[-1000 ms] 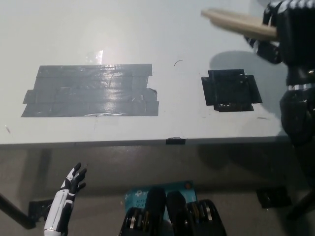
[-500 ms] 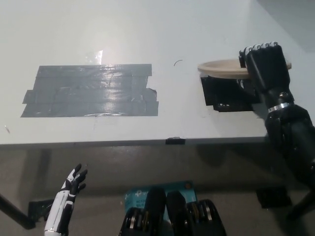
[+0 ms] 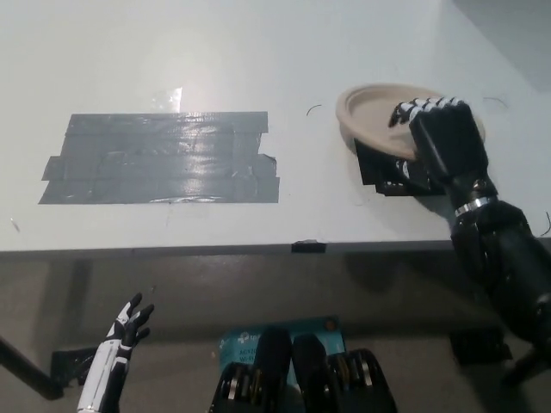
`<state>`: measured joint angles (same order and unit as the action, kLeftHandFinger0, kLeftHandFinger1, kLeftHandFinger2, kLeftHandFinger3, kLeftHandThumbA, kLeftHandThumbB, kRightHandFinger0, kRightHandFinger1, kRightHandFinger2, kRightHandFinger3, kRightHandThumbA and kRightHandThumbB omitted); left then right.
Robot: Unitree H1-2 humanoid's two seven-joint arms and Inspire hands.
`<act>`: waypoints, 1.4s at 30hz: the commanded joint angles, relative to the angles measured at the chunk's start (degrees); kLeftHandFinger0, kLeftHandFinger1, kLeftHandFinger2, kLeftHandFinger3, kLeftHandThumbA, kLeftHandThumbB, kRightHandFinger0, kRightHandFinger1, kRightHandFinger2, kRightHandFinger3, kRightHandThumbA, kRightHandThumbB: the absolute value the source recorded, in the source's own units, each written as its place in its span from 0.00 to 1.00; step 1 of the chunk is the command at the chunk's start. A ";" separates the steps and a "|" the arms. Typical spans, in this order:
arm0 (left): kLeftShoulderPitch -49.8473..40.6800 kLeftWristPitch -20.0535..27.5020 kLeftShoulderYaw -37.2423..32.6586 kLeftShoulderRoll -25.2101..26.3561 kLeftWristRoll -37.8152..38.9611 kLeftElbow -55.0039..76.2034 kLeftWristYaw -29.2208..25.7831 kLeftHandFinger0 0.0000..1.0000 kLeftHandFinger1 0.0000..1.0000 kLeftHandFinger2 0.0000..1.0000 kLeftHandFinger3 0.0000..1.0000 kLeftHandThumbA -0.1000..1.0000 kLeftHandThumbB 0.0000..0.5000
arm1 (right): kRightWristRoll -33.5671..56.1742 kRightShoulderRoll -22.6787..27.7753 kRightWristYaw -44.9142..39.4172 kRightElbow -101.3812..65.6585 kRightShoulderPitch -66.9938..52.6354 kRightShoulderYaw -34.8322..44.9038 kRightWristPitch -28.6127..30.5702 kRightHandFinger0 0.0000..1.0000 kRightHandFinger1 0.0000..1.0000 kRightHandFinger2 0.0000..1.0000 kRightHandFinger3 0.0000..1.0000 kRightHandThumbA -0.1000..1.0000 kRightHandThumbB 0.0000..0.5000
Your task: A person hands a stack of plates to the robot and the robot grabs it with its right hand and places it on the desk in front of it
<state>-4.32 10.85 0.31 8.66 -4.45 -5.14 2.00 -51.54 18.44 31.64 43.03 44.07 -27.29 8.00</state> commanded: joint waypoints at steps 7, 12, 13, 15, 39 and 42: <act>0.79 2.48 -0.34 0.61 -0.02 -0.29 0.59 0.97 0.99 0.91 1.00 1.00 0.24 | 41.94 15.78 -58.80 -50.15 4.66 1.37 -22.37 1.00 1.00 1.00 1.00 0.79 1.00; 1.49 1.71 -0.44 0.73 0.02 -0.10 0.88 0.96 0.99 0.92 1.00 1.00 0.25 | 53.44 21.95 -63.73 -60.19 7.76 4.14 -29.60 1.00 1.00 1.00 1.00 0.75 1.00; 1.53 1.85 -0.47 0.73 0.08 -0.17 0.93 0.96 0.99 0.92 1.00 1.00 0.25 | 57.11 23.08 -64.61 -61.94 8.51 5.05 -31.62 1.00 1.00 1.00 1.00 0.74 1.00; 1.59 1.98 -0.48 0.72 0.12 -0.26 0.95 0.96 0.99 0.92 1.00 1.00 0.25 | 59.64 23.84 -65.32 -63.15 9.09 5.71 -33.09 1.00 1.00 1.00 1.00 0.74 1.00; 0.65 2.35 -1.17 0.32 0.95 -0.45 1.90 1.00 1.00 1.00 1.00 1.00 0.35 | 87.72 28.99 -36.81 -91.77 -0.74 19.03 -19.27 1.00 1.00 1.00 1.00 1.00 0.89; 0.27 2.69 -1.14 0.02 1.70 -0.76 2.12 1.00 1.00 1.00 1.00 1.00 0.41 | 85.32 27.98 -34.57 -94.90 -3.22 18.20 -15.72 1.00 1.00 1.00 1.00 0.92 1.00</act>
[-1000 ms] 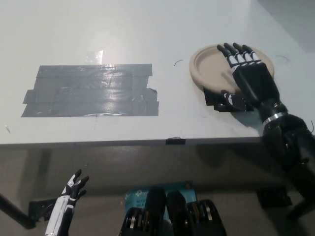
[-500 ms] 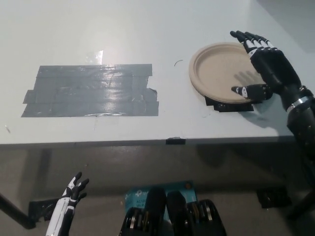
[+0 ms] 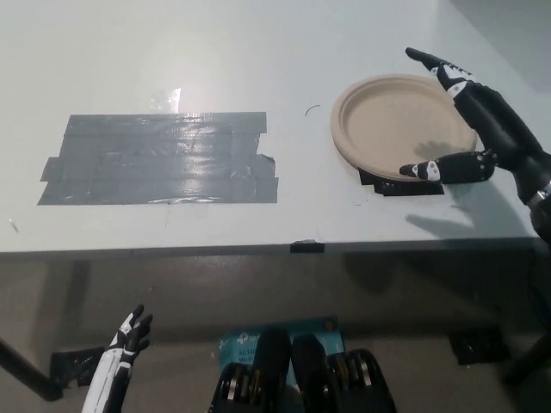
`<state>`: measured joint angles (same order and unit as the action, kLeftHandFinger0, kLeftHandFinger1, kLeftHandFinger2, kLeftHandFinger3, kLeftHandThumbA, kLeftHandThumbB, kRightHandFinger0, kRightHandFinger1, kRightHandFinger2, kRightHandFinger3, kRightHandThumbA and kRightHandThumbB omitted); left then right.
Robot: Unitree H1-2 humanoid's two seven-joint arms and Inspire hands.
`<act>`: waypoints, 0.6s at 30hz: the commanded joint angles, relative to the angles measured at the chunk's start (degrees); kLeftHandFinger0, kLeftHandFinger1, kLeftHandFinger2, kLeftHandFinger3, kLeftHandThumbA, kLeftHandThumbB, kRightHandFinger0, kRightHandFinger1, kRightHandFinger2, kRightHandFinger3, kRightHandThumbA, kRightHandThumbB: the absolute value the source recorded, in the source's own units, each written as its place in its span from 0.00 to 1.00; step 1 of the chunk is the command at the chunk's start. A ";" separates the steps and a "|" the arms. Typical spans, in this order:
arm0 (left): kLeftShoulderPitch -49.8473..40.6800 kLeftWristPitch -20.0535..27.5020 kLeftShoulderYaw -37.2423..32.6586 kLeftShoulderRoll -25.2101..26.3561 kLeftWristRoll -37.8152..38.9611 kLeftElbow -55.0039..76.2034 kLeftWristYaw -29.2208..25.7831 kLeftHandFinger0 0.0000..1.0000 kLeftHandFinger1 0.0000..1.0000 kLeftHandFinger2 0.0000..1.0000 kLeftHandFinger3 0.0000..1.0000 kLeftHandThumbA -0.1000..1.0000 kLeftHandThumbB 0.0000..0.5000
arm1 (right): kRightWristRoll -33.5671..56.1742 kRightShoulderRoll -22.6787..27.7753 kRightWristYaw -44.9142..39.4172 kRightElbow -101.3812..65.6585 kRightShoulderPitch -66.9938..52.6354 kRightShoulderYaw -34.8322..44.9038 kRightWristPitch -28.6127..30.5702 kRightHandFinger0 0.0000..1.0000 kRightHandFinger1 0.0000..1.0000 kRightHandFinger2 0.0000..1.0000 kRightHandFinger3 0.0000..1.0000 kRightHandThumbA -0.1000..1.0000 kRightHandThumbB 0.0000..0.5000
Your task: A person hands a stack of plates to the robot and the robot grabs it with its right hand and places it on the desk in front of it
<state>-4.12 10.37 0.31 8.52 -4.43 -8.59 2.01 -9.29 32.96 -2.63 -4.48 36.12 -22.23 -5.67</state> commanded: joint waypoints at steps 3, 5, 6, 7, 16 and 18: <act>0.49 3.00 -1.05 -0.13 2.59 2.17 2.43 1.00 1.00 1.00 1.00 1.00 0.45 | 42.65 13.55 2.81 -49.81 -0.27 10.92 2.32 1.00 1.00 1.00 1.00 0.79 1.00; 0.51 3.28 -1.17 0.01 2.32 2.10 2.47 1.00 1.00 1.00 1.00 1.00 0.47 | 36.76 13.58 2.78 -49.95 -2.25 8.18 5.04 1.00 1.00 1.00 1.00 0.86 0.98; 0.46 3.68 -1.19 0.10 1.96 2.06 2.29 1.00 1.00 1.00 1.00 1.00 0.45 | 35.21 13.08 2.84 -49.95 -1.83 6.78 4.63 1.00 1.00 1.00 1.00 0.94 0.98; 0.50 3.91 -1.14 0.16 1.81 2.04 2.16 1.00 1.00 1.00 1.00 1.00 0.45 | 34.98 12.40 3.00 -49.95 -1.19 5.70 3.94 1.00 1.00 1.00 1.00 0.96 0.99; -0.23 3.16 -1.21 0.08 2.05 2.90 2.34 1.00 1.00 1.00 1.00 1.00 0.42 | 28.08 1.39 7.89 -49.95 -24.70 7.31 6.36 1.00 1.00 1.00 1.00 1.00 0.65; -0.10 3.34 -1.16 0.14 2.07 2.78 2.29 1.00 1.00 1.00 1.00 1.00 0.42 | 27.06 -2.91 9.10 -49.63 -28.72 8.86 0.47 1.00 1.00 1.00 1.00 1.00 0.54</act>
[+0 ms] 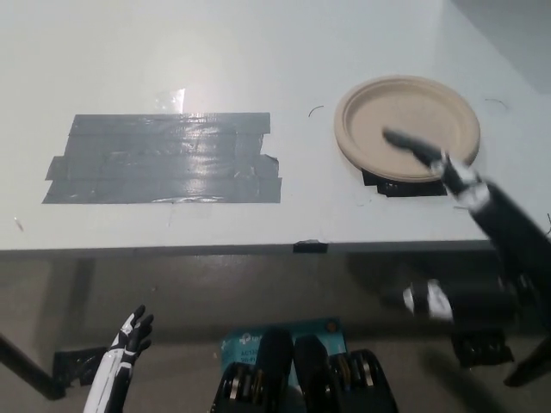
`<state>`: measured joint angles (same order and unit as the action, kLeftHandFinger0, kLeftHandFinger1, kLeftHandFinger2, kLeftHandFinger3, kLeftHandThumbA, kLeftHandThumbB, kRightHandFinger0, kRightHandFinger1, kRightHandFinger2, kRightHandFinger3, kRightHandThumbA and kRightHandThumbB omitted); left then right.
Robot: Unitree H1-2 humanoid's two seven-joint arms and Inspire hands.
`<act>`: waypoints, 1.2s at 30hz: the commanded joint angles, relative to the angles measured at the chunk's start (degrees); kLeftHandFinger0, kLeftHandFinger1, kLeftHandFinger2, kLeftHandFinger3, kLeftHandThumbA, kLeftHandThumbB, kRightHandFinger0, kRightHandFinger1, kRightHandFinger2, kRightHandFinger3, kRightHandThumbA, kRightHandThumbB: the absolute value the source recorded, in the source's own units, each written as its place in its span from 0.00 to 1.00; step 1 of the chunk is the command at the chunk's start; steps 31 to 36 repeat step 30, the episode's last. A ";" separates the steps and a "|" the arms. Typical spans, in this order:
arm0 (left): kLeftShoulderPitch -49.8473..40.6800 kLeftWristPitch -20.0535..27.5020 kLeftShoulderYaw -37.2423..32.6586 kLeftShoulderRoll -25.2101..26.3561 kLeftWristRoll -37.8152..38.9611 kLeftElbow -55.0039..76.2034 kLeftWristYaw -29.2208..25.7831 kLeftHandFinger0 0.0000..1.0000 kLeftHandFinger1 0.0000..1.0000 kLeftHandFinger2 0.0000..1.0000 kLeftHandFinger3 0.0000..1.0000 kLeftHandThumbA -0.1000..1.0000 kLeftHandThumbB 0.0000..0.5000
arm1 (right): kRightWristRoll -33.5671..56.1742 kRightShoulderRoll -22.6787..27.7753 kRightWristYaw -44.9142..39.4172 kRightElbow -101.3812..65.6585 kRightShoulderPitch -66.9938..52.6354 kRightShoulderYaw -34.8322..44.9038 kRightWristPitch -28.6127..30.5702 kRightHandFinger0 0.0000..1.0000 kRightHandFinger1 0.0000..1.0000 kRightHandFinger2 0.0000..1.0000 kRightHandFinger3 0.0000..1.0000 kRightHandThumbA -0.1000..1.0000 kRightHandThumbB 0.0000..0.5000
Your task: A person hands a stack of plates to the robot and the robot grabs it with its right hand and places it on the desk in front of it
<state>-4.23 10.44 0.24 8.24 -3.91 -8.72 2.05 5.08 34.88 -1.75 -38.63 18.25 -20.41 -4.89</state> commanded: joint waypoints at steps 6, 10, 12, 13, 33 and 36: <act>0.33 3.53 -1.19 0.68 1.82 3.00 2.69 1.00 1.00 1.00 1.00 1.00 0.49 | 11.25 -15.54 6.91 -0.63 -19.77 10.23 -1.51 1.00 1.00 1.00 1.00 1.00 0.50; 0.24 4.05 -1.15 0.54 1.09 2.81 2.38 1.00 1.00 1.00 1.00 1.00 0.50 | 8.65 -20.23 5.21 9.09 -21.08 11.37 1.21 1.00 1.00 1.00 1.00 1.00 0.36; 0.11 3.56 -1.05 0.52 1.14 3.00 2.39 1.00 1.00 1.00 1.00 1.00 0.53 | 6.89 -21.72 3.79 13.52 -21.26 11.55 1.68 1.00 1.00 1.00 1.00 1.00 0.30; -0.02 3.44 -0.97 0.51 1.16 3.09 2.36 1.00 1.00 1.00 1.00 1.00 0.53 | 6.10 -22.12 3.19 16.36 -21.36 11.28 1.86 1.00 1.00 1.00 1.00 1.00 0.28; 0.32 3.91 -0.65 0.25 1.46 2.52 2.15 1.00 1.00 1.00 1.00 1.00 0.55 | -0.84 -22.05 -0.74 33.64 -19.44 9.85 3.50 1.00 1.00 1.00 1.00 1.00 0.37; 0.32 3.91 -0.65 0.25 1.46 2.52 2.15 1.00 1.00 1.00 1.00 1.00 0.55 | -0.84 -22.05 -0.74 33.64 -19.44 9.85 3.50 1.00 1.00 1.00 1.00 1.00 0.37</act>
